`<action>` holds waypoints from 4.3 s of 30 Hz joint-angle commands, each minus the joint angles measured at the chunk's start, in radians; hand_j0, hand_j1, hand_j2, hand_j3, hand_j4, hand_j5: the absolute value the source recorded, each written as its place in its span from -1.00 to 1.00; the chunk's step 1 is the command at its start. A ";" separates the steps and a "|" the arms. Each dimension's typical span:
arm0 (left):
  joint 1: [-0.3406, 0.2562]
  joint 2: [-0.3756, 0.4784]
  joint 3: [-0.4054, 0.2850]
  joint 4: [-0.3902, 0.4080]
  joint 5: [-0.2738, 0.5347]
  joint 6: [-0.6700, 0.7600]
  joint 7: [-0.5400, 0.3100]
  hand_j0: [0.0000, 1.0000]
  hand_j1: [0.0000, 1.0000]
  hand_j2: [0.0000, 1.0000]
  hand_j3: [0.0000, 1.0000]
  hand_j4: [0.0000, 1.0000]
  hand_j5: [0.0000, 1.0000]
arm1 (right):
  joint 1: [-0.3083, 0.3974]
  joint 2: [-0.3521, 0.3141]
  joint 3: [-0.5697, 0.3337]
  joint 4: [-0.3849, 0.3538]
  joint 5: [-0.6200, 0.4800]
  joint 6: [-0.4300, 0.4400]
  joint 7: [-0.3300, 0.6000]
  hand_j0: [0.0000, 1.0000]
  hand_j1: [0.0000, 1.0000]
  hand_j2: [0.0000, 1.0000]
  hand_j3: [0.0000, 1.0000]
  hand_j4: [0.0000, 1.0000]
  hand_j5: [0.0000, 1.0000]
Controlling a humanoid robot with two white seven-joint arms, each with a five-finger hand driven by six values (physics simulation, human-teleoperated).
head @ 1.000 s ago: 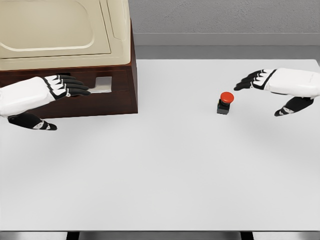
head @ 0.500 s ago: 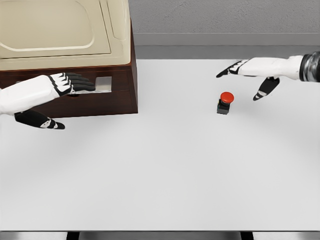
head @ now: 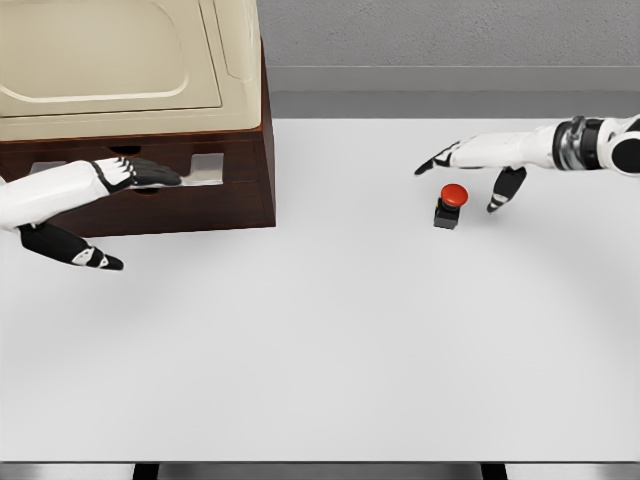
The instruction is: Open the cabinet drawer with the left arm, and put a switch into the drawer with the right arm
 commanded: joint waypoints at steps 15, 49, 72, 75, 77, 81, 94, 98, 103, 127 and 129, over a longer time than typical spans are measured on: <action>-0.003 -0.064 -0.002 0.092 0.010 0.003 -0.007 1.00 1.00 1.00 1.00 1.00 1.00 | 0.005 0.031 0.032 0.001 0.014 0.002 0.001 1.00 1.00 1.00 1.00 1.00 1.00; -0.002 -0.099 -0.031 0.189 0.021 0.086 -0.007 1.00 1.00 1.00 1.00 1.00 1.00 | 0.008 0.064 0.029 0.035 0.068 0.002 0.023 0.14 0.14 0.14 0.14 0.14 0.14; 0.018 -0.046 -0.034 0.086 0.024 0.080 -0.024 1.00 1.00 1.00 1.00 1.00 1.00 | -0.048 0.054 0.017 -0.207 0.053 0.002 0.015 -0.04 -0.04 -0.04 -0.04 -0.04 -0.04; 0.018 -0.032 -0.034 0.069 0.030 0.079 -0.023 1.00 1.00 1.00 1.00 1.00 1.00 | -0.054 0.056 0.017 -0.209 0.040 0.002 0.015 -0.04 -0.04 -0.04 -0.04 -0.04 -0.04; 0.028 -0.027 -0.034 0.055 0.036 0.079 -0.023 1.00 1.00 1.00 1.00 1.00 1.00 | -0.057 0.053 0.017 -0.235 0.031 0.002 0.014 -0.04 -0.04 -0.04 -0.04 -0.04 -0.04; 0.034 -0.020 -0.034 0.049 0.046 0.077 -0.024 1.00 1.00 1.00 1.00 1.00 1.00 | -0.061 0.053 0.017 -0.246 0.013 0.002 0.014 -0.04 -0.04 -0.04 -0.04 -0.04 -0.04; 0.077 0.028 -0.032 0.008 0.081 0.063 -0.027 1.00 1.00 1.00 1.00 1.00 1.00 | -0.098 0.015 0.017 -0.326 -0.045 0.002 0.012 -0.04 -0.04 -0.04 -0.04 -0.04 -0.04; 0.097 0.051 -0.032 -0.009 0.096 0.042 -0.026 1.00 1.00 1.00 1.00 1.00 1.00 | -0.132 0.010 0.015 -0.372 -0.053 0.002 0.010 -0.04 -0.04 -0.04 -0.04 -0.04 -0.04; 0.106 0.063 -0.032 -0.025 0.108 0.022 -0.026 1.00 1.00 1.00 1.00 1.00 1.00 | -0.149 0.018 0.015 -0.408 -0.067 0.002 0.010 -0.04 -0.04 -0.04 -0.04 -0.04 -0.04; 0.158 0.167 -0.032 -0.052 0.153 0.002 -0.016 1.00 1.00 1.00 1.00 1.00 1.00 | -0.222 0.180 0.019 -0.410 -0.084 0.002 0.028 -0.03 -0.03 -0.03 -0.03 -0.03 -0.03; 0.158 0.177 -0.032 -0.052 0.153 0.002 -0.016 1.00 1.00 1.00 1.00 1.00 1.00 | -0.227 0.202 0.019 -0.396 -0.084 0.002 0.028 -0.03 -0.03 -0.03 -0.03 -0.03 -0.03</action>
